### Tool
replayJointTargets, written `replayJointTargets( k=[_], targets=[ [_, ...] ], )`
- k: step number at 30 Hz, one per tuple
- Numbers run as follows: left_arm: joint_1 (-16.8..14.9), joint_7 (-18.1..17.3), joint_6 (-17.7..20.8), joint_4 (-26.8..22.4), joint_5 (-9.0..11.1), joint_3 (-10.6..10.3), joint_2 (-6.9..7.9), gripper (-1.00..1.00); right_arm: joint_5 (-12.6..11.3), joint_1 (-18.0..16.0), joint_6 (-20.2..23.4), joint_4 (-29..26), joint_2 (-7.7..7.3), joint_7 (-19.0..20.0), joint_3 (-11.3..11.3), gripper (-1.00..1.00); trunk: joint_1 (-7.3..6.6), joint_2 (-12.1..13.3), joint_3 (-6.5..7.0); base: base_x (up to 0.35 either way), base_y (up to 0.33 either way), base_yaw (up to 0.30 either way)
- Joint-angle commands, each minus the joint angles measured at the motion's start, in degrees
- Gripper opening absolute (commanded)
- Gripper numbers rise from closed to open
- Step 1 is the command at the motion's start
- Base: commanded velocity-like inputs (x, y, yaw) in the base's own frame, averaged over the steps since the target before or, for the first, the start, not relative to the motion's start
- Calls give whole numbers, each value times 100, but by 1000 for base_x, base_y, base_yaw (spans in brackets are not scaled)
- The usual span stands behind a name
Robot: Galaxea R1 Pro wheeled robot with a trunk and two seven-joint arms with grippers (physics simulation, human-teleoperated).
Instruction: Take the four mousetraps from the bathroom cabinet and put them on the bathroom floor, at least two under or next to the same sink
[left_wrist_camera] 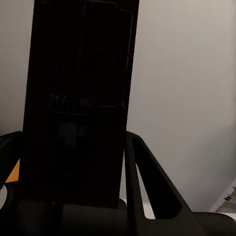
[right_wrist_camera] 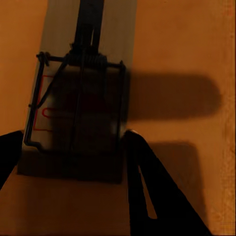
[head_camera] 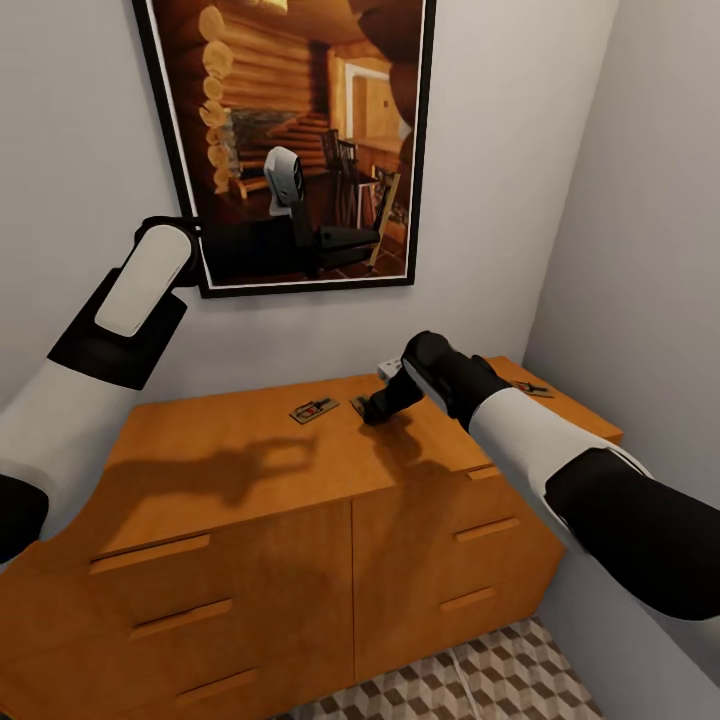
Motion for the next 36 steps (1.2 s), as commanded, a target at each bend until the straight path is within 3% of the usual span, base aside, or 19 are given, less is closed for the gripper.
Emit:
replayJointTargets(
  k=[1, 36],
  targets=[
    [-8, -58, -5, 3, -48, -10, 4, -100, -102, 58, 30, 217, -4, -17, 59, -100, 0, -2, -8, 0, 0, 0],
    [-8, -66, -5, -15, -40, -10, 4, -100, -103, 61, 30, 203, -39, -13, 60, -100, 0, -2, -8, -12, 0, 0]
  ],
)
